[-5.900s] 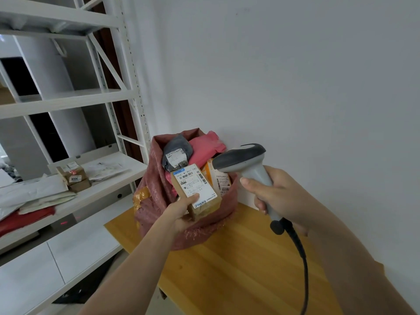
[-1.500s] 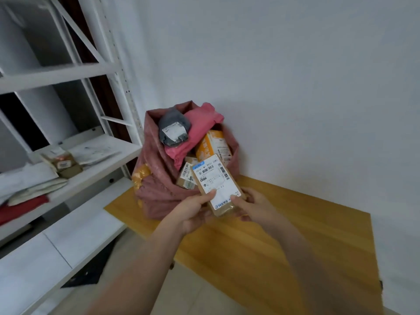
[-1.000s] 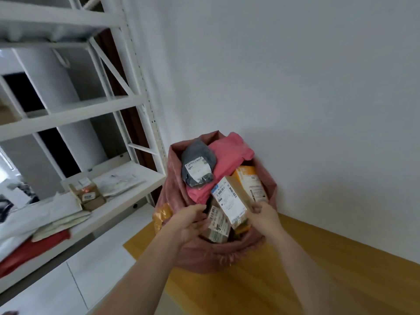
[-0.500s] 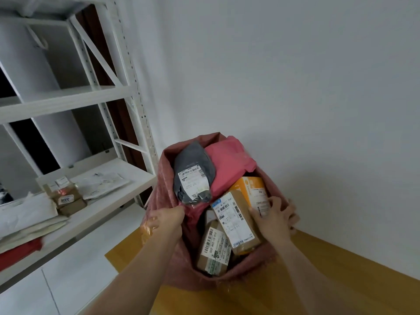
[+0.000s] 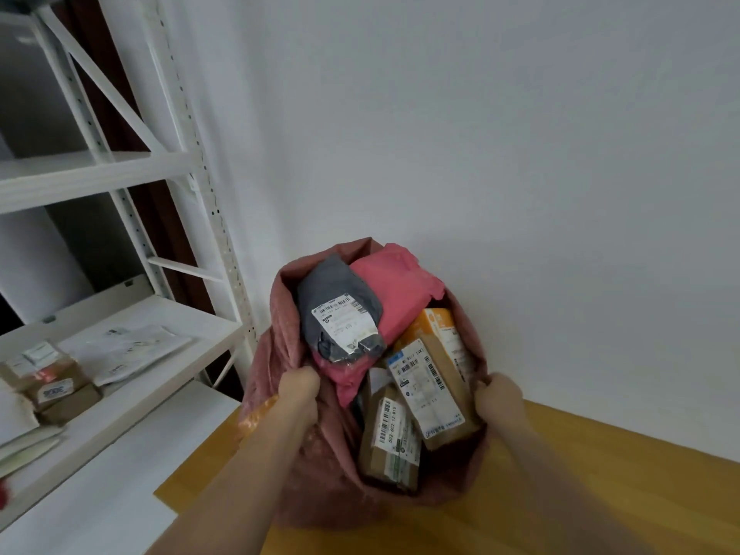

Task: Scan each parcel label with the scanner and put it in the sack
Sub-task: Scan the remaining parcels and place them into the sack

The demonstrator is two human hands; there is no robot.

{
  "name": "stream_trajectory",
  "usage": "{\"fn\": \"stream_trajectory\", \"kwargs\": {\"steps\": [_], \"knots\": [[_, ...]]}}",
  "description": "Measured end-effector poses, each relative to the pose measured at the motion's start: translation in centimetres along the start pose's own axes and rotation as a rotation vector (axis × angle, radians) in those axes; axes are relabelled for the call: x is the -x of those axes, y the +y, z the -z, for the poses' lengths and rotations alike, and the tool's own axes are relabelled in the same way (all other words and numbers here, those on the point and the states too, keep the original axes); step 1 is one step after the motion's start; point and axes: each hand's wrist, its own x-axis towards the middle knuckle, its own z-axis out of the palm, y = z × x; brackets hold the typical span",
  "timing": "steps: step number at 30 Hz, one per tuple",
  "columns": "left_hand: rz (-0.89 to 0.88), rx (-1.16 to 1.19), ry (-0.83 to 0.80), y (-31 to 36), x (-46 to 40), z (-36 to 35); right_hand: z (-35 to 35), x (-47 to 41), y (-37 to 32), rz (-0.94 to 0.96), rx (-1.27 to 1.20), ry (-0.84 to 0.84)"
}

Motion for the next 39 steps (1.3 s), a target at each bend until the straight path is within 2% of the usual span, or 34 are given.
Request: {"fn": "stream_trajectory", "kwargs": {"steps": [6,9,11,15,19,21,23,25,28,30,32,34,36,39], "knots": [[-0.285,0.164,0.034,7.2,-0.1,3.2,5.8,-0.7,-8.4,0.151,-0.278,0.289],[-0.307,0.235,0.062,10.7,-0.9,5.9,8.9,-1.3,-13.0,0.214,-0.411,0.414],[-0.31,0.19,0.073,11.3,-1.7,7.8,9.1,-1.5,-14.3,0.217,-0.452,0.462],[-0.284,0.135,0.014,11.2,-1.9,9.4,7.7,-1.5,-15.5,0.231,-0.348,0.373],[-0.353,0.212,0.052,12.7,-3.2,9.7,9.8,-2.5,-17.3,0.374,-0.553,0.617],[-0.297,0.157,0.06,12.1,-4.1,9.6,9.4,-3.1,-16.7,0.365,-0.526,0.58],[-0.162,0.119,-0.021,11.1,-4.6,8.6,8.2,-3.8,-15.9,0.266,-0.447,0.421],[-0.144,0.13,-0.049,11.2,-5.2,7.4,8.3,-4.4,-15.9,0.242,-0.449,0.379],[-0.272,0.245,0.027,14.0,-5.8,6.0,10.7,-5.6,-17.9,0.377,-0.738,0.451],[-0.308,0.298,0.058,15.7,-6.4,5.1,11.7,-6.9,-18.4,0.388,-0.916,0.475],[-0.277,0.218,0.016,16.0,-7.0,4.1,11.5,-8.7,-17.8,0.297,-0.753,0.478],[-0.17,0.089,-0.088,15.2,-7.7,3.0,10.3,-10.6,-16.6,0.176,-0.617,0.386],[-0.101,-0.003,-0.149,14.3,-8.3,2.1,8.6,-11.9,-15.6,0.112,-0.6,0.274],[-0.138,-0.132,-0.131,14.0,-9.1,1.4,6.8,-12.9,-15.4,0.102,-0.529,0.168]]}}
